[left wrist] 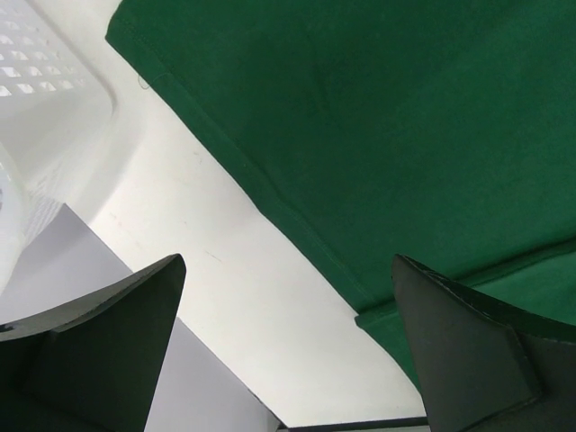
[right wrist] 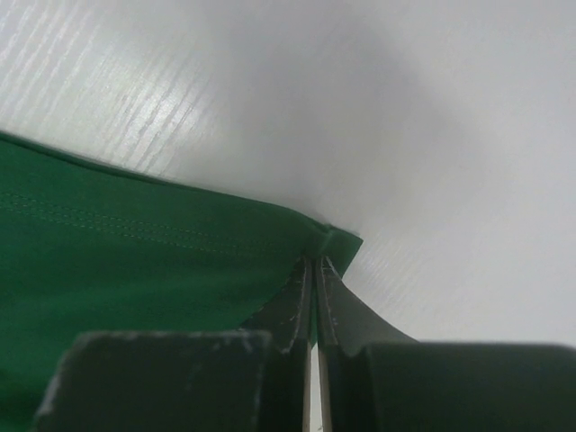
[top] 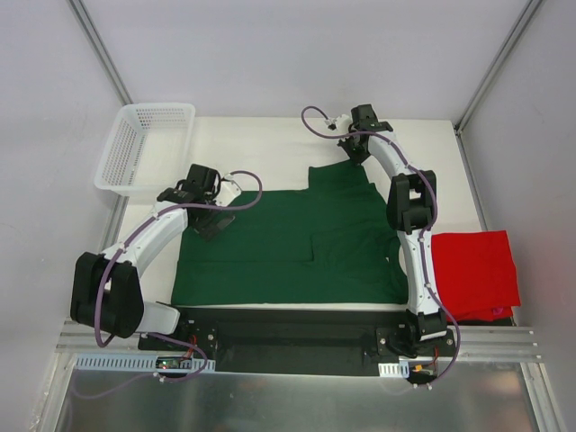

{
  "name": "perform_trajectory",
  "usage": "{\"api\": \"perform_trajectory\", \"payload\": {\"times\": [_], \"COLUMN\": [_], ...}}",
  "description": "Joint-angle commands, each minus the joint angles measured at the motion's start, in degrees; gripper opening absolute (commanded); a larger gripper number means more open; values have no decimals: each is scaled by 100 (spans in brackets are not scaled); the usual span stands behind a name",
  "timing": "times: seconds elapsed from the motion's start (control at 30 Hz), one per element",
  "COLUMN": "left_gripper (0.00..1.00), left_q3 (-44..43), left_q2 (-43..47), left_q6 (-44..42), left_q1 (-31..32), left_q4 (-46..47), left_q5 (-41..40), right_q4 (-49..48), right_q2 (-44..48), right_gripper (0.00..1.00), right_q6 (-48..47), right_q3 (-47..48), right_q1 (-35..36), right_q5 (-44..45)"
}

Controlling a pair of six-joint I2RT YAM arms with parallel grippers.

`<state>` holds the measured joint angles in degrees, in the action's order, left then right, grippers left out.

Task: Fold and stack the t-shirts

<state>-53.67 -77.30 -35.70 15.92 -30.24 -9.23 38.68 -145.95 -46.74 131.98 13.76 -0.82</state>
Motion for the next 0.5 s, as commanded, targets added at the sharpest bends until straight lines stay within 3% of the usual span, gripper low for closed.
{"api": "perform_trajectory", "payload": {"times": [0.0,0.2,0.47], "left_gripper": [99,99,99], "left_q3": [-406,-872,-1866], "left_q2": [-346,-1022,-2183], "left_q6": [-42,-349,-481], "left_q1": [-10,-151,-678], "left_q4": [123,290,334], "left_q5": [-517,-589,-70], "right_q4": [-9,-18,-71], "right_q2": [84,146,225], "right_gripper": [1,1,1], "right_q6": [16,16,42], "right_q3": [-164,-287,-410], "right_q1": [-40,-58,-58], "right_q5": [47,47,3]}}
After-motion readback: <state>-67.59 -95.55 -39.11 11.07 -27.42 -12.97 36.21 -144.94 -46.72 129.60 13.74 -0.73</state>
